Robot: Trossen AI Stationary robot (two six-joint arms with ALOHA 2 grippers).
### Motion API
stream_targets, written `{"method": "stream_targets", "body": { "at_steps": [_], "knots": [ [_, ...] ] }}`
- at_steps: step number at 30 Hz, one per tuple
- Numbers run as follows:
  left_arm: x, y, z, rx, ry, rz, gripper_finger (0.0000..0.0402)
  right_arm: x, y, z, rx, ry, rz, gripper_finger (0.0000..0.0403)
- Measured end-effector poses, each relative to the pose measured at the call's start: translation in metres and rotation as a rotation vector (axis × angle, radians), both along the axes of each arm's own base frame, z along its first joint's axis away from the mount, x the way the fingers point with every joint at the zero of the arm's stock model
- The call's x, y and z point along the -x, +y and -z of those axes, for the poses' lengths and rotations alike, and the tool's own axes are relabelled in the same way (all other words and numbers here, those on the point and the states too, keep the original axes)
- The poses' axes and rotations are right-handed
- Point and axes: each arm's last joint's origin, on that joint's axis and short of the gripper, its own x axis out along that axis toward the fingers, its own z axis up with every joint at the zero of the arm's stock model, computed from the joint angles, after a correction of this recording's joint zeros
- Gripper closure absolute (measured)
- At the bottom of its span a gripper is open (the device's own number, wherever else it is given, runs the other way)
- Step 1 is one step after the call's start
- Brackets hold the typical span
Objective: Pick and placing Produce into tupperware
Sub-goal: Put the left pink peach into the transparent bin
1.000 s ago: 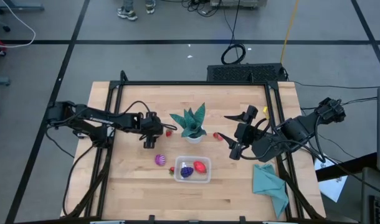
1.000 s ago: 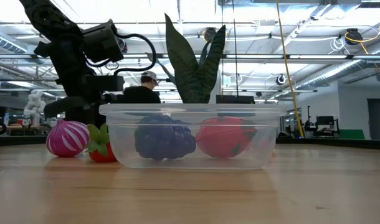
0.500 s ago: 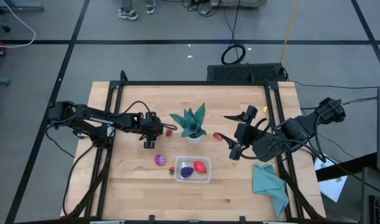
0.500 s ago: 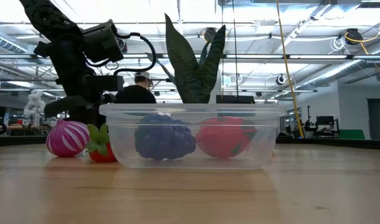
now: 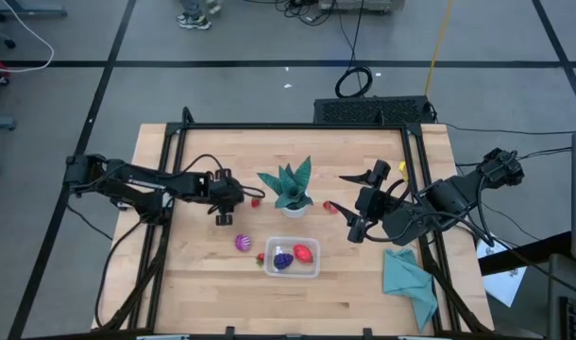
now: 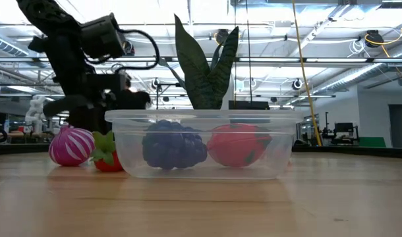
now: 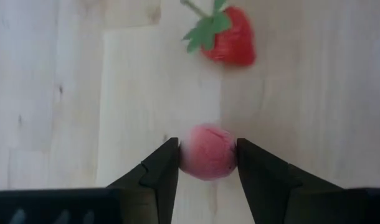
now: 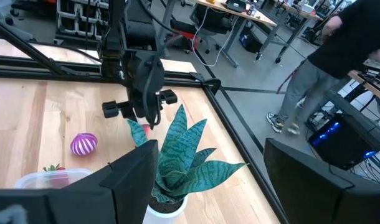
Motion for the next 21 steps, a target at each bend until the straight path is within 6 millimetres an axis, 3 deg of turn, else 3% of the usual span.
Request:
{"method": "stream_targets", "body": {
  "at_steps": [13, 21],
  "knots": [
    [0.032, -0.022, -0.045, 0.013, -0.183, -0.061, 0.025, -0.003, -0.008, 0.0, 0.011, 0.006, 0.027, 0.0122],
    [0.036, -0.05, -0.059, 0.129, -0.338, -0.027, 0.025, -0.007, -0.017, 0.0, 0.021, 0.013, 0.062, 0.0122]
  ]
}}
